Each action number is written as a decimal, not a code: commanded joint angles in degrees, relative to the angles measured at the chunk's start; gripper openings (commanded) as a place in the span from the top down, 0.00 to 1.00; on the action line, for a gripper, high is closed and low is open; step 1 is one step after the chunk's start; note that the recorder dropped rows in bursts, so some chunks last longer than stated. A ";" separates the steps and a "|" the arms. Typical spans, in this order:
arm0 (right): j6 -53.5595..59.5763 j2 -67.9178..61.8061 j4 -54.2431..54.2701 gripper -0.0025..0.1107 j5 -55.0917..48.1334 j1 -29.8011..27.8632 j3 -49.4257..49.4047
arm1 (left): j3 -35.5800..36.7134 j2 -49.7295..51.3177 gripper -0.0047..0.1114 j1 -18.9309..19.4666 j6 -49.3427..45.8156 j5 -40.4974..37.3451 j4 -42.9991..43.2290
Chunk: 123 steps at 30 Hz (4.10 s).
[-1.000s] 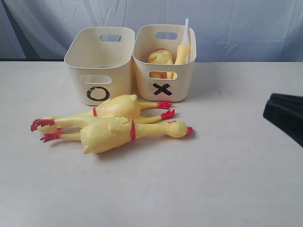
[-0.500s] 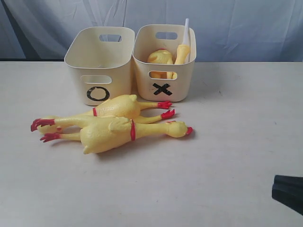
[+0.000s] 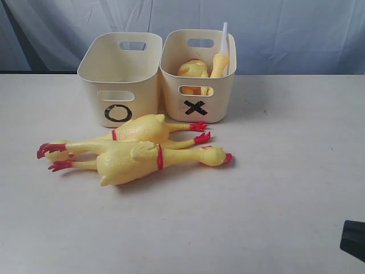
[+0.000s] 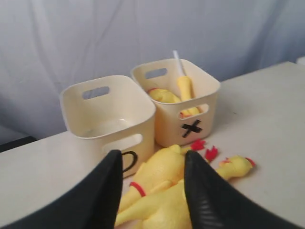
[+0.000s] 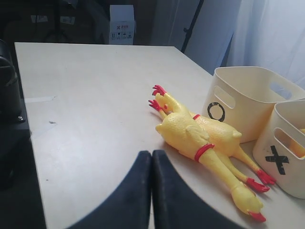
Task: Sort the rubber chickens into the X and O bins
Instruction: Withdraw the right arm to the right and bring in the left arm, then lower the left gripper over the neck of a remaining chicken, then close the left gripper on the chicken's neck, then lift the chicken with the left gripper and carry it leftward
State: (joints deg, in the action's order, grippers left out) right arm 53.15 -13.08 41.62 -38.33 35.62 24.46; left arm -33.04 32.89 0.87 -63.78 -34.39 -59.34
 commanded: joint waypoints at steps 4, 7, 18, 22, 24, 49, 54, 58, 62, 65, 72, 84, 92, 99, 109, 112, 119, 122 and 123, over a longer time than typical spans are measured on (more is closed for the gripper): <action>-0.16 0.32 -0.24 0.98 0.07 -0.28 -0.39 | -6.55 14.50 0.60 0.16 -13.55 -7.77 -5.29; -0.27 0.32 -0.24 0.98 0.07 -0.28 -0.39 | -9.15 19.67 0.60 -0.66 -16.05 -10.22 -5.42; -0.27 0.32 -0.24 0.98 0.07 -0.28 -0.39 | -16.50 34.26 0.60 -13.64 -22.43 -5.53 3.96; -0.27 0.32 -0.24 0.98 0.07 -0.28 -0.39 | -17.86 39.62 0.60 -18.94 -26.47 -5.56 5.90; -0.27 0.32 -0.13 0.98 0.07 -0.28 -0.39 | -18.64 42.47 0.60 -21.37 -26.80 -4.08 6.27; -0.49 0.32 -0.03 0.98 -0.95 -0.28 -0.39 | -28.57 69.53 0.41 -37.35 -29.87 14.15 3.26; -0.80 0.32 0.10 0.98 -0.92 -0.28 -0.39 | -32.09 73.68 0.41 -37.35 -29.87 12.30 3.37; -1.24 0.32 0.19 0.98 -0.92 -0.28 -0.39 | -34.16 76.51 0.43 -37.35 -29.65 11.59 4.19; -1.33 0.32 0.19 0.98 -0.92 -0.28 -0.39 | -34.75 78.45 0.44 -37.35 -28.87 11.50 8.03; -1.33 0.32 0.19 0.98 -0.92 -0.28 -0.39 | -34.85 79.52 0.44 -37.35 -24.95 11.74 13.50; -1.93 0.32 0.19 0.98 -0.92 -0.28 -0.39 | -35.10 81.89 0.44 -37.35 -19.54 13.63 20.56; -1.93 0.32 0.19 0.98 -0.92 -0.28 -0.39 | -35.10 84.05 0.44 -36.25 -19.04 16.42 20.48; -1.93 0.32 0.19 0.98 -0.92 -0.28 -0.39 | -35.10 86.05 0.62 -36.25 -19.04 16.42 20.48; -1.93 0.32 0.19 0.98 -0.92 -0.28 -0.39 | -35.10 85.18 0.91 -36.25 -17.76 13.12 21.70; -1.93 0.32 0.19 0.98 -0.92 -0.28 -0.39 | -35.10 80.01 0.96 -36.25 4.83 3.83 41.92; -1.93 0.32 0.19 0.98 -0.92 -0.28 -0.39 | -35.10 78.04 0.96 -36.25 7.10 2.69 42.58; -1.93 0.32 0.19 0.98 -0.92 -0.28 -0.39 | -35.10 73.40 0.96 -36.25 8.59 -0.08 42.62; -1.93 0.32 0.19 0.98 -0.92 -0.28 -0.39 | -35.10 71.47 0.96 -36.25 9.78 -1.20 43.83; -1.93 0.32 0.19 0.98 -0.92 -0.28 -0.39 | -35.10 70.70 0.96 -36.25 11.16 -1.20 44.84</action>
State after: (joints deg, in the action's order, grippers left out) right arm 51.24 -13.08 41.62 -39.41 35.62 24.46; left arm -68.23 105.93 -35.49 -55.08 -34.89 -16.23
